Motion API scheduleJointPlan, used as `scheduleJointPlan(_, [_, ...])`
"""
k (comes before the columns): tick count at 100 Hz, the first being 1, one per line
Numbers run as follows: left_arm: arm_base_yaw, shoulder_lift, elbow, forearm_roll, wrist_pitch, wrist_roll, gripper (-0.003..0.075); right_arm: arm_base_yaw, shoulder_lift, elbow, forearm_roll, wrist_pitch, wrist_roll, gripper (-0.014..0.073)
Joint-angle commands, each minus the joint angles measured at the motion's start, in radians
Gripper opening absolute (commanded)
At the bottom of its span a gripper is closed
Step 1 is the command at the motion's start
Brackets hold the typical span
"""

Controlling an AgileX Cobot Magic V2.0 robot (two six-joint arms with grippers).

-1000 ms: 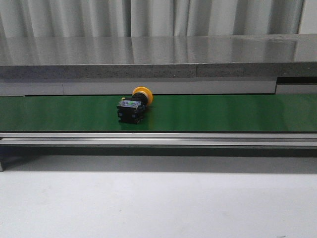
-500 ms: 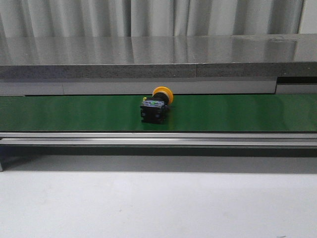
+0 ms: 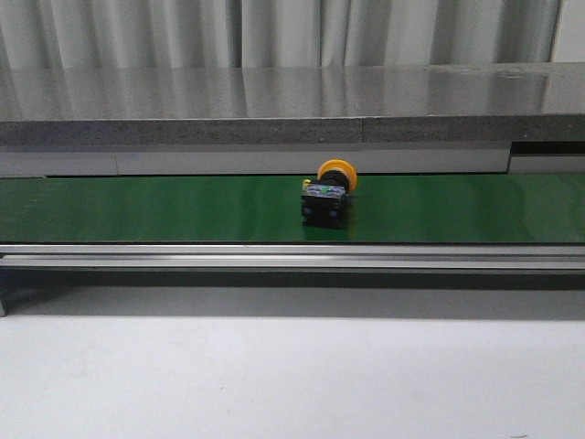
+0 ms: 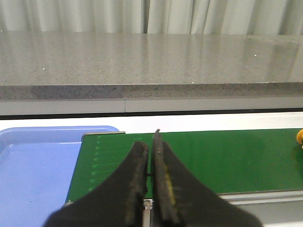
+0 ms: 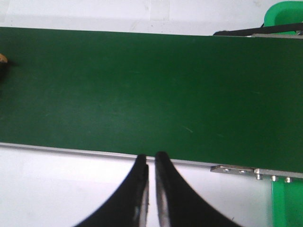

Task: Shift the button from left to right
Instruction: 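Let the belt carry the button toward the right arm's end, then lower the right gripper onto the button and close on its base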

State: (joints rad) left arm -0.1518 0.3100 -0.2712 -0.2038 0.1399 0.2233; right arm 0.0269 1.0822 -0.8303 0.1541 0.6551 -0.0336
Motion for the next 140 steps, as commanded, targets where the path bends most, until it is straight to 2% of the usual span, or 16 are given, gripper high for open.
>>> scheduleJointPlan(1, [-0.006,0.007,-0.028,-0.011,-0.08,-0.001,0.0005,-0.002,-0.013,-0.037,0.007,-0.027,0.002,0.0215])
scheduleJointPlan(18, [-0.006,0.007,-0.028,-0.011,-0.08,-0.001,0.0005,-0.002,-0.013,-0.037,0.007,-0.007,0.002,0.0512])
scheduleJointPlan(28, [-0.006,0.007,-0.028,-0.011,-0.08,-0.001,0.0005,-0.002,-0.013,-0.037,0.007,-0.008,0.002,0.0584])
scheduleJointPlan(65, [-0.006,0.007,-0.028,-0.011,-0.08,-0.001,0.0005,0.0,0.01,-0.044,0.095,0.021,0.0,0.0581])
scheduleJointPlan(79, [-0.006,0.007,-0.028,-0.011,-0.08,-0.001,0.0005,0.032,0.061,-0.069,0.112,0.019,0.0,0.0581])
scheduleJointPlan(112, [-0.006,0.007,-0.028,-0.011,-0.08,-0.001,0.0005,0.163,0.21,-0.128,0.113,-0.097,0.0,0.0581])
scheduleJointPlan(140, [-0.006,0.007,-0.028,-0.011,-0.08,-0.001,0.0005,0.189,0.336,-0.176,0.113,-0.163,0.0,0.0581])
